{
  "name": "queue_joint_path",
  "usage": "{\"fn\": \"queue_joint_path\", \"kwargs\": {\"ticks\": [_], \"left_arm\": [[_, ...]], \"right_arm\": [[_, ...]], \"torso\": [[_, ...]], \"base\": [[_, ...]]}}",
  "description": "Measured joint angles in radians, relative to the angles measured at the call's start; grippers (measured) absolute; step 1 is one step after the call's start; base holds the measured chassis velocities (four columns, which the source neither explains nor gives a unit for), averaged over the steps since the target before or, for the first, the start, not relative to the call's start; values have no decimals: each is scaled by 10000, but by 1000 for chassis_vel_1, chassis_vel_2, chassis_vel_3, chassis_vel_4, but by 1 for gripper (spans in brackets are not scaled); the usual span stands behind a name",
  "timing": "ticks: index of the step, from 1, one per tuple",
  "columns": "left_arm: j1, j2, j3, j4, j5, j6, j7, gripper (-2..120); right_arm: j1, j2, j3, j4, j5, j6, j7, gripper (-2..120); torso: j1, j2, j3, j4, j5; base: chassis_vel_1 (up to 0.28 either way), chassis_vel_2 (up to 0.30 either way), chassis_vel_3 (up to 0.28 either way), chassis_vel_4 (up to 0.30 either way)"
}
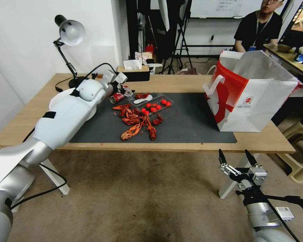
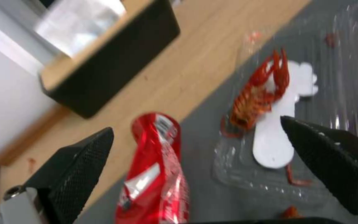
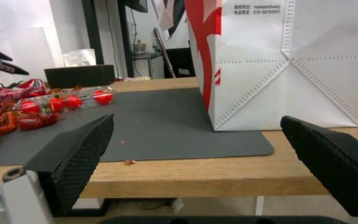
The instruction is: Pick up the trash from the table and place it into the takeout bag.
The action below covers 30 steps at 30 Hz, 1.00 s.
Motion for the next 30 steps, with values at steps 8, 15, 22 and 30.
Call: {"fn": "queue_joint_path", "kwargs": {"ticks": [8,15,22,30], "left_arm": [[-329,-279,366,699,72,418,55,100],[-459,-358,405,1133,476,781,69,100],[-561,-406,338,1562,482,1106,-18,100],[-691,-530,195,1863,392,1564,34,100]], "right_arm": [[-64,-8,54,0,47,56,-26,100],[-156,-12,98,-17,92,141,-68,100],[-167,-4,99,-18,94,165,-76,100],[-189,-10,112,-22,94,196,-81,100]], "torso": [[0,0,0,0,-2],[-1,0,0,0,-3],[-2,0,0,1,-4],[-2,1,0,1,-3]], "base": [[0,0,0,0],[0,0,0,0],[0,0,0,0],[0,0,0,0]]}}
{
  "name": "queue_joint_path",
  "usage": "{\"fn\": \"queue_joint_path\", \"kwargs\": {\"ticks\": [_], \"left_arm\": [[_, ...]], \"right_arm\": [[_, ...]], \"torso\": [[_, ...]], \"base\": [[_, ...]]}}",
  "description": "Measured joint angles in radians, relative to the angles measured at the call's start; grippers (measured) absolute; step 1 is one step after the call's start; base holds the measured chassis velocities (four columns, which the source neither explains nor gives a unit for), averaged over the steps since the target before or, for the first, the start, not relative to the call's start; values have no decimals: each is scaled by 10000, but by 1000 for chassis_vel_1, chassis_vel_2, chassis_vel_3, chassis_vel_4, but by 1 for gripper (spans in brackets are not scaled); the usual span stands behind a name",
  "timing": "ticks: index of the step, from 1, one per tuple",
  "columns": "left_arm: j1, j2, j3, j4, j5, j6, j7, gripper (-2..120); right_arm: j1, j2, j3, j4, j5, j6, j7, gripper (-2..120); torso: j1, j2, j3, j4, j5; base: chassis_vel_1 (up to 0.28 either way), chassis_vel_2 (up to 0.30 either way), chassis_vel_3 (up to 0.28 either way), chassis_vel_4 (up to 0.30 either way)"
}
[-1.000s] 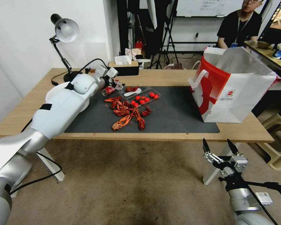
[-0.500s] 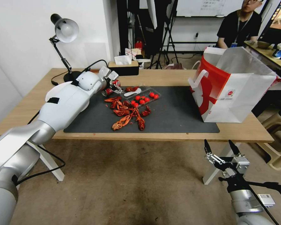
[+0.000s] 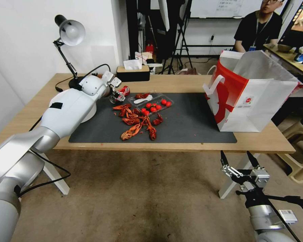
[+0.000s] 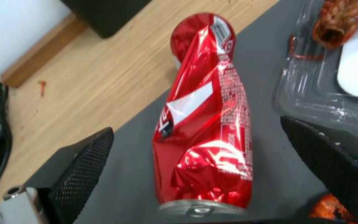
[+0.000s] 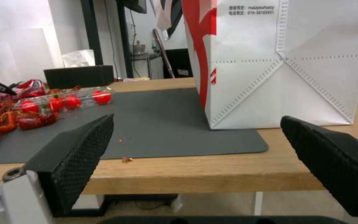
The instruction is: Pick up the trash from the table and place it into the takeout bag.
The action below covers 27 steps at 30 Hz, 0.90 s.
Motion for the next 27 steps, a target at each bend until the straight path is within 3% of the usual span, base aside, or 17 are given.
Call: {"fn": "queue_joint_path", "kwargs": {"ticks": [27], "left_arm": [[0,-248,-298,446,-317,296,345,97]], "right_arm": [[44,-13,4,-55,16,10,0,100]], "torso": [[1,0,0,0,-1]], "base": [[0,0,0,0]]}}
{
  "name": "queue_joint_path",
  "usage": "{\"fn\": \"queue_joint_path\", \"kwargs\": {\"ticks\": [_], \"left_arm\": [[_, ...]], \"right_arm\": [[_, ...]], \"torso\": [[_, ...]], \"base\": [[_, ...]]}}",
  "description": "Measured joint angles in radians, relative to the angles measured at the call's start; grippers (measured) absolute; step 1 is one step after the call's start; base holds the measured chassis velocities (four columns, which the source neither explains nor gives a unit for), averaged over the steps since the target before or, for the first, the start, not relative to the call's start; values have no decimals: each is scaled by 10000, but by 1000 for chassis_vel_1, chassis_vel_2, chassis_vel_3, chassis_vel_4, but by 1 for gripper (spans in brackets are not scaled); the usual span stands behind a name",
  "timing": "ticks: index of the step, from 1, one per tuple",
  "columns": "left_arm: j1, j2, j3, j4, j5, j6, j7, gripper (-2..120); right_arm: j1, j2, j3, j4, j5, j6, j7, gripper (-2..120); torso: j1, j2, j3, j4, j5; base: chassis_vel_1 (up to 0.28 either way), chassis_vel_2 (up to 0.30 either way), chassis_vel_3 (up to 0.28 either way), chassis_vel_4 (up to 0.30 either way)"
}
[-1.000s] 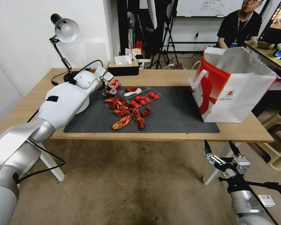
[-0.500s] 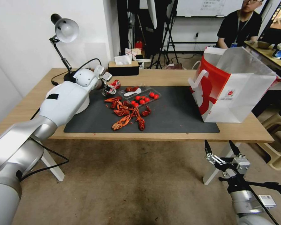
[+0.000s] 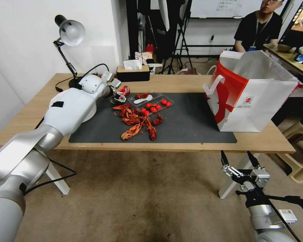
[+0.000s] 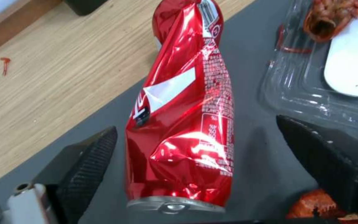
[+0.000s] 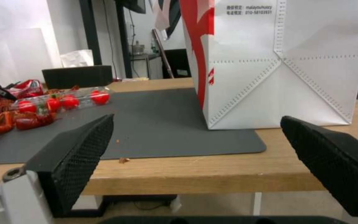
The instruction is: Pick up the trash from the table and place it into the takeout bag.
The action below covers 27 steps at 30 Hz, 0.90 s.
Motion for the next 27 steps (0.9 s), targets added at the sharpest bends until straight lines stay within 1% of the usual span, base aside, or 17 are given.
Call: {"fn": "queue_joint_path", "kwargs": {"ticks": [5,7,8,9,10,11,12,14,17,24,26,27], "left_arm": [[7,-17,-6,55,8,-2,-3,93],[13,-26,-15,88,23,-4,-4,85],[25,-26,-19,99,40,-6,-4,75],[25,-26,-19,99,40,-6,-4,75],[38,-23,-23,130,69,-8,-5,71],[38,-23,-23,130,69,-8,-5,71],[42,-23,-40,165,72,-10,-3,64],[88,-30,-82,201,71,-13,-17,55],[142,-36,-124,221,70,-16,-62,52],[211,37,-321,166,-98,-29,-277,52],[197,157,-577,-149,-421,-28,-318,52],[164,232,-660,-423,-705,-27,-212,52]], "right_arm": [[0,-3,9,0,2,2,0,100],[0,-5,14,0,8,4,0,100],[0,-6,16,-1,9,6,0,100],[0,-6,16,-1,9,6,0,100],[-1,-6,16,-4,10,9,1,100],[-1,-6,16,-4,10,9,1,100],[-2,-6,16,-6,10,15,1,100],[-2,-2,15,-5,5,17,14,100],[-1,-2,14,8,-4,17,23,100],[-30,11,15,47,-50,17,27,100],[-25,3,12,77,-59,-5,27,100],[-21,-5,9,91,-62,-15,33,100]], "torso": [[0,0,0,0,0],[0,0,0,-1,1],[0,0,0,-1,1],[0,0,0,-1,1],[0,0,0,0,0],[0,0,0,0,0],[0,0,0,0,0],[0,0,0,0,1],[0,0,0,0,0],[0,0,1,0,-1],[0,0,0,1,0],[0,0,1,2,-2]], "base": [[0,0,0,0],[0,0,0,0],[0,0,0,0],[0,0,0,0],[0,0,0,0],[0,0,0,0],[0,0,0,0],[0,0,0,0],[0,0,0,0],[0,0,0,0],[0,0,0,0],[0,0,0,0]]}}
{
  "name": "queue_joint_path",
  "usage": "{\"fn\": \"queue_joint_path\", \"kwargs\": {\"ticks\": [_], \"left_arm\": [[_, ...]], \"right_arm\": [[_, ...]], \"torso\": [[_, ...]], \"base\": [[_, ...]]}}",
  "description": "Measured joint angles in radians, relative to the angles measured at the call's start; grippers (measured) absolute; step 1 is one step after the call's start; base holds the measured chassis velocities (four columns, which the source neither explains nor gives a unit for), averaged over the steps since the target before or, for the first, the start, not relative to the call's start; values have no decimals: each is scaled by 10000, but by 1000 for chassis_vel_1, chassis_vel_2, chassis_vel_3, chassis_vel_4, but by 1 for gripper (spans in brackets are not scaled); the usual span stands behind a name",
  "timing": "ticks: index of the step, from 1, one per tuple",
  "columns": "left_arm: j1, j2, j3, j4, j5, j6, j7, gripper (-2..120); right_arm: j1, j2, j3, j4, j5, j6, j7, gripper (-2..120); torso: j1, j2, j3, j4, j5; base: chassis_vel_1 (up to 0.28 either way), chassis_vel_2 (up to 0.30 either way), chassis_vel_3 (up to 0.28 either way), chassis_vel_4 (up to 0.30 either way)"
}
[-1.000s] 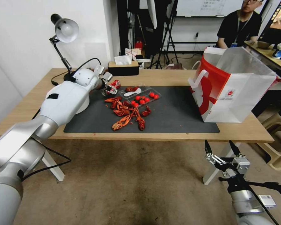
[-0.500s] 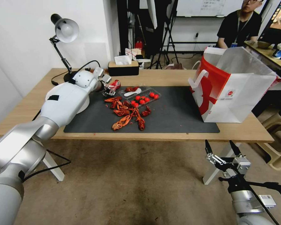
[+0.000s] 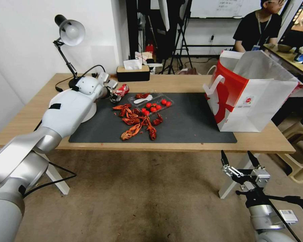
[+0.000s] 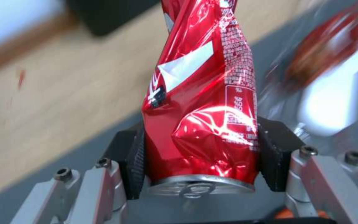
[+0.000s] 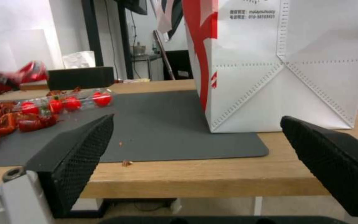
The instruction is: Pick up the trash from the table and place it into the takeout bag.
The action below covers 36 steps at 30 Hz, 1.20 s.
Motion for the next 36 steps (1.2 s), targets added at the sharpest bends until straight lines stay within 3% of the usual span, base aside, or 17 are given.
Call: {"fn": "queue_joint_path", "kwargs": {"ticks": [7,13,21,27,36], "left_arm": [[-440,-33,-2,-1162,-821,2,214,52],[-1280,-678,311,-2041,-1859,3,590,52],[-2286,-1778,740,-2662,-2582,3,498,52],[-2672,-2486,945,-2780,-2758,2,434,52],[-3088,-4275,1222,-2312,-2749,0,304,52]], "right_arm": [[16,8,-34,62,-40,-52,18,100],[6,20,-17,79,-44,-66,24,100],[52,72,-8,63,-49,-92,40,100],[44,124,9,45,-57,-94,42,100],[-53,152,148,41,-34,-50,23,100]], "torso": [[0,0,-1,-2,6],[1,0,-1,-4,4],[0,0,-1,-4,7],[0,0,0,-2,5],[0,0,-1,-5,6]], "base": [[0,0,0,0],[0,0,0,0],[0,0,0,0],[0,0,0,0],[0,0,0,0]]}}
